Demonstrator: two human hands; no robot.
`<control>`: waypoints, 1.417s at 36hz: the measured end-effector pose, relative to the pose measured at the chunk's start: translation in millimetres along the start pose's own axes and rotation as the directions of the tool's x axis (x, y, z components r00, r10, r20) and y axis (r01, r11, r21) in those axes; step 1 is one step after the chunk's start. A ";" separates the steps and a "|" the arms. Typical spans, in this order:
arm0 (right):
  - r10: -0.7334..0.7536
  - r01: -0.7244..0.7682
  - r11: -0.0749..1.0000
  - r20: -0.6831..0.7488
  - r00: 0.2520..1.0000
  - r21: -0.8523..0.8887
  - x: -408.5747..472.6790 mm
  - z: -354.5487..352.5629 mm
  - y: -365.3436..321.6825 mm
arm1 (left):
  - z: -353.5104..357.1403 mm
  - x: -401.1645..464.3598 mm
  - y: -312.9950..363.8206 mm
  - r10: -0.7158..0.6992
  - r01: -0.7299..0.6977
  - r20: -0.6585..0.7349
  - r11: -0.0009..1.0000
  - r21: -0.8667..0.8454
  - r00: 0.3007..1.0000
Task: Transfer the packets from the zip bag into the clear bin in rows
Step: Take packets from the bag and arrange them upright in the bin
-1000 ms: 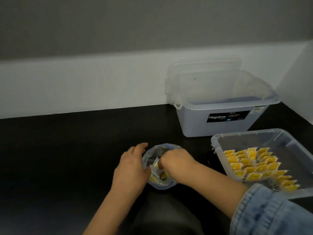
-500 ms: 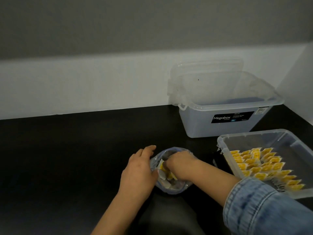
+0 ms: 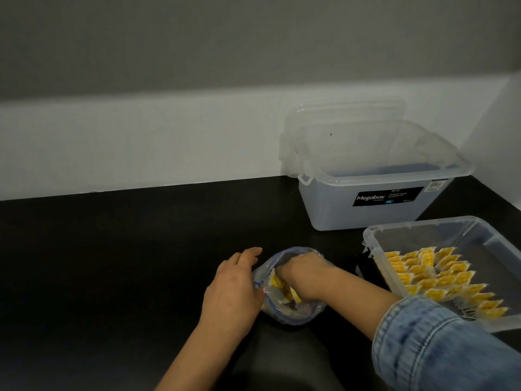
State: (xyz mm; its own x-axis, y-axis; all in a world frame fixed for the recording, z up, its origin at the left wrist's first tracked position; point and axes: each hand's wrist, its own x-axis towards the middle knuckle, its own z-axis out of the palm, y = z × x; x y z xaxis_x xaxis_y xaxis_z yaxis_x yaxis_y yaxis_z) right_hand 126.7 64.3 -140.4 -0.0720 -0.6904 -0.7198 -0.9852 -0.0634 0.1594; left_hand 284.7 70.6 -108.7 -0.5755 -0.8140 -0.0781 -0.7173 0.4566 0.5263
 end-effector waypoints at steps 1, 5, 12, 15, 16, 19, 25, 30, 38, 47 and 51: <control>-0.002 0.002 1.000 -0.014 1.000 0.011 -0.6 1.2 1.4 | 0.2 0.0 0.0 0.001 -0.001 -0.002 1.000 0.001 1.000; 0.006 -0.004 0.999 -0.035 0.999 0.050 0.5 2.2 4.2 | 2.0 0.0 -0.5 0.001 0.000 -0.018 1.000 0.009 1.000; -0.046 0.052 0.998 -0.137 0.990 0.039 -16.3 -2.9 9.7 | 4.6 1.7 -2.3 -0.002 0.002 -0.031 1.000 0.021 1.000; -0.084 0.113 0.987 -0.232 0.969 0.113 -29.3 -2.4 15.9 | 4.2 2.3 -2.7 0.006 -0.005 -0.038 1.000 0.017 0.999; -0.093 0.140 0.978 -0.269 0.959 0.158 -33.7 -3.4 18.4 | 4.2 2.7 -3.0 0.010 -0.010 -0.042 1.000 0.014 0.999; -0.091 0.213 0.915 -0.341 0.936 0.342 -45.1 -5.1 26.5 | 2.9 3.6 -3.1 0.018 -0.019 -0.044 1.000 -0.004 0.999; 0.006 0.372 0.557 -0.451 0.892 0.742 -62.1 -10.7 39.3 | 1.2 5.4 2.4 0.042 -0.057 -0.088 0.982 -0.182 0.995; 0.077 0.462 0.153 -0.476 0.876 0.874 -72.7 -17.7 45.6 | 0.8 7.6 8.8 0.018 -0.016 -0.002 0.862 -0.507 1.000; 0.084 0.424 -0.114 -0.417 0.905 0.898 -81.4 -24.0 43.8 | 1.9 11.8 14.4 0.034 -0.061 -0.053 0.733 -0.677 0.998; 0.128 0.433 -0.262 -0.413 0.902 0.863 -82.7 -18.2 45.7 | 1.7 11.7 20.3 -0.033 0.022 0.006 0.528 -0.849 0.999; 0.135 0.439 -0.255 -0.418 0.898 0.862 -85.0 -14.3 50.6 | 1.1 12.3 23.9 -0.045 0.014 -0.008 0.466 -0.885 0.999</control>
State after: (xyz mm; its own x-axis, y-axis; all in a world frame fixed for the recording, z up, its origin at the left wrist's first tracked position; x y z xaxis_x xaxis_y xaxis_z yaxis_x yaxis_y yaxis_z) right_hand 85.2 109.4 -61.4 -0.1330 -0.9299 -0.3430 0.0852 0.3341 -0.9387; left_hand 260.1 71.9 -98.0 -0.5392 -0.8368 -0.0953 0.0052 -0.1165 0.9932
